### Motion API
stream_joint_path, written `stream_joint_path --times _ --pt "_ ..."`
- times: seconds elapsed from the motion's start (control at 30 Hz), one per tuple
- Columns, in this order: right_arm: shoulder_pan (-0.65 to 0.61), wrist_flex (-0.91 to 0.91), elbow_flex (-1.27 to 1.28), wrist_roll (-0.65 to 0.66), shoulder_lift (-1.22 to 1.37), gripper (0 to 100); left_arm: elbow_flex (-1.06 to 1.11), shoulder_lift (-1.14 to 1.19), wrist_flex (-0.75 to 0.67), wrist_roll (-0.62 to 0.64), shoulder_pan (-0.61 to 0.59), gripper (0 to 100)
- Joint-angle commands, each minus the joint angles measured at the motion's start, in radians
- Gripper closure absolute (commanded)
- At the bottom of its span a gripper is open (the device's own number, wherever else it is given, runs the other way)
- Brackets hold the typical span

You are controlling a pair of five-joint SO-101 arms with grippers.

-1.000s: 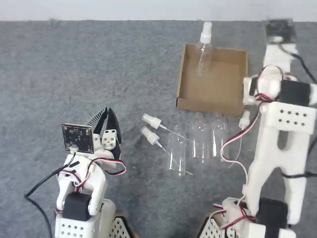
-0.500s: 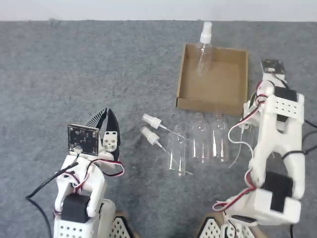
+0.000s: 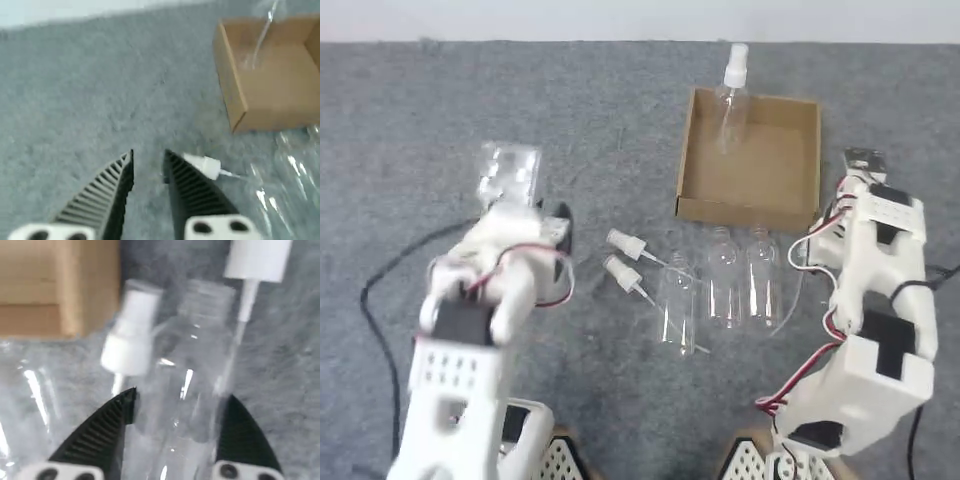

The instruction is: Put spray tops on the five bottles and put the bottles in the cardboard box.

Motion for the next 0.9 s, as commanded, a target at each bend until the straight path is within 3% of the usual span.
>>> stream_joint_path --times 0.0,0.27,0.6,0.87 --pt "0.036 -0.033 -0.011 0.109 -0.015 91.7 -0.114 0.198 0.034 -0.012 0.075 86" --pt "0.094 0.082 -0.012 0.41 -0.163 95.7 -0.174 0.505 0.026 0.087 0.167 85" --pt "0.367 0.122 -0.014 0.763 -0.263 95.7 -0.225 0.79 -0.137 0.215 0.172 85" --pt "0.467 -0.005 -0.018 0.818 -0.168 95.7 -0.262 0.901 -0.143 0.302 0.17 85"
